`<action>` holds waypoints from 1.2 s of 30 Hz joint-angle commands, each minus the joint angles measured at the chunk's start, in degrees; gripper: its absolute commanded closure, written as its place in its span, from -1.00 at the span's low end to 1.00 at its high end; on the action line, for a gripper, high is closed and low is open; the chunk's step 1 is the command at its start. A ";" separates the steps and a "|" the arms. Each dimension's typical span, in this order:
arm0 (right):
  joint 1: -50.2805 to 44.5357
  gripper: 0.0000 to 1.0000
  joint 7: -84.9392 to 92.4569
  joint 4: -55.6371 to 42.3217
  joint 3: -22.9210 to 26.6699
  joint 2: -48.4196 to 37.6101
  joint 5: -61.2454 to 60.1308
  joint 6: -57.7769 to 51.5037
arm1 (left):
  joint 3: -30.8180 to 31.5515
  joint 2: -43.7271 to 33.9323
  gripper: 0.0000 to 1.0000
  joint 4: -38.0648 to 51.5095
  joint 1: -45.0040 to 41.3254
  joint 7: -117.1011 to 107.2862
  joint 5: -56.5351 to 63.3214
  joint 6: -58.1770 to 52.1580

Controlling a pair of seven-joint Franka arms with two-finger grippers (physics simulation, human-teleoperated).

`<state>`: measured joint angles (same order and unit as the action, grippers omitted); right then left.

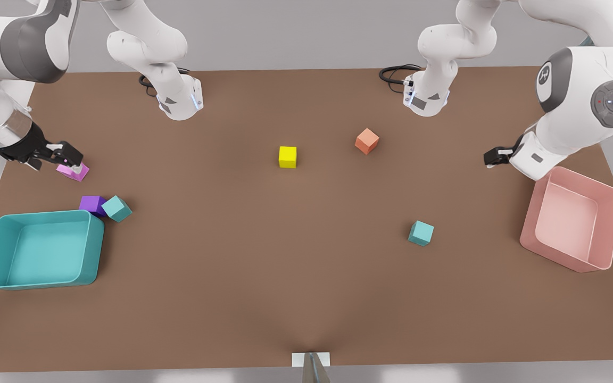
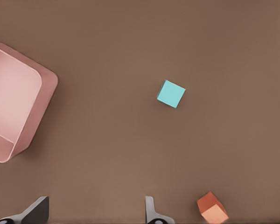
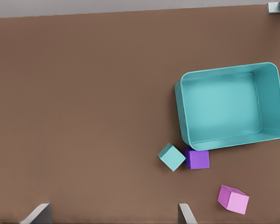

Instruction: Stack the two blue cubes on top of each other

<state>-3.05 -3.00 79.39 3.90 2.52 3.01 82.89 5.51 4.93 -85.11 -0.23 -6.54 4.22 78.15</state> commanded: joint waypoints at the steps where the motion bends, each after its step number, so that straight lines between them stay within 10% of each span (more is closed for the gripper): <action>1: -1.44 -1.00 8.98 -0.03 0.05 -0.05 -0.02 -1.50 | 0.02 0.43 -1.00 0.03 0.67 0.12 0.08 -0.89; 19: 1.38 -1.00 -39.62 11.04 1.37 14.89 -3.01 4.57 | 0.02 0.60 -1.00 0.03 0.76 0.12 0.08 -0.89; 36: 5.60 -0.99 -44.90 38.91 4.62 9.61 -6.00 42.10 | 0.20 1.13 -1.00 -0.06 2.16 0.12 -0.71 -2.04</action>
<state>2.60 -35.53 117.69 8.45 12.16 -2.82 119.16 5.68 6.12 -85.19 1.84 -6.44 3.51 76.27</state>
